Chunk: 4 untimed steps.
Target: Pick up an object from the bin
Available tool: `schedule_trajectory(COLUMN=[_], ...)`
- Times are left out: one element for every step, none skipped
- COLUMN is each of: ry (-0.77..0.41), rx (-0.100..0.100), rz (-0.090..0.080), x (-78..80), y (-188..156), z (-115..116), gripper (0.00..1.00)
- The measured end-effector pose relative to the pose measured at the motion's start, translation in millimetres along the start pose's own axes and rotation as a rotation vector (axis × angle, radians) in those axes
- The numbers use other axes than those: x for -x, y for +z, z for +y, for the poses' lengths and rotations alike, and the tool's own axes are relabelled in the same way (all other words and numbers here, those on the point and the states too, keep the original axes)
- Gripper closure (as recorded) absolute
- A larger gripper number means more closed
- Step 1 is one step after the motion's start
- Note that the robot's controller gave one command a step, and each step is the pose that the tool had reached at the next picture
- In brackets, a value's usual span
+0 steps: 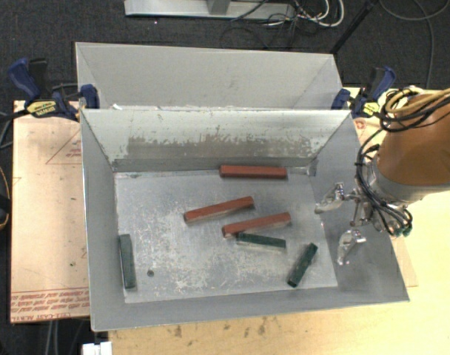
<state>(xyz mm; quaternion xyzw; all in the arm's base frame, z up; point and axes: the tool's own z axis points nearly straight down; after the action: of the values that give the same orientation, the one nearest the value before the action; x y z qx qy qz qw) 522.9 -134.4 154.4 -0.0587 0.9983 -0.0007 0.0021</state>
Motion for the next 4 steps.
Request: schedule_trajectory(ry=[-0.136, -0.337, -0.337, -0.337], rx=[0.004, -0.003, -0.001, -0.001], rz=[0.005, -0.013, 0.001, 0.0], x=[-26.6, 17.4, 12.8, 13.0], y=[29, 78, 81, 81], z=[-4, 9, 8, 8], gripper=[0.0, 1.0, 0.0, 0.0])
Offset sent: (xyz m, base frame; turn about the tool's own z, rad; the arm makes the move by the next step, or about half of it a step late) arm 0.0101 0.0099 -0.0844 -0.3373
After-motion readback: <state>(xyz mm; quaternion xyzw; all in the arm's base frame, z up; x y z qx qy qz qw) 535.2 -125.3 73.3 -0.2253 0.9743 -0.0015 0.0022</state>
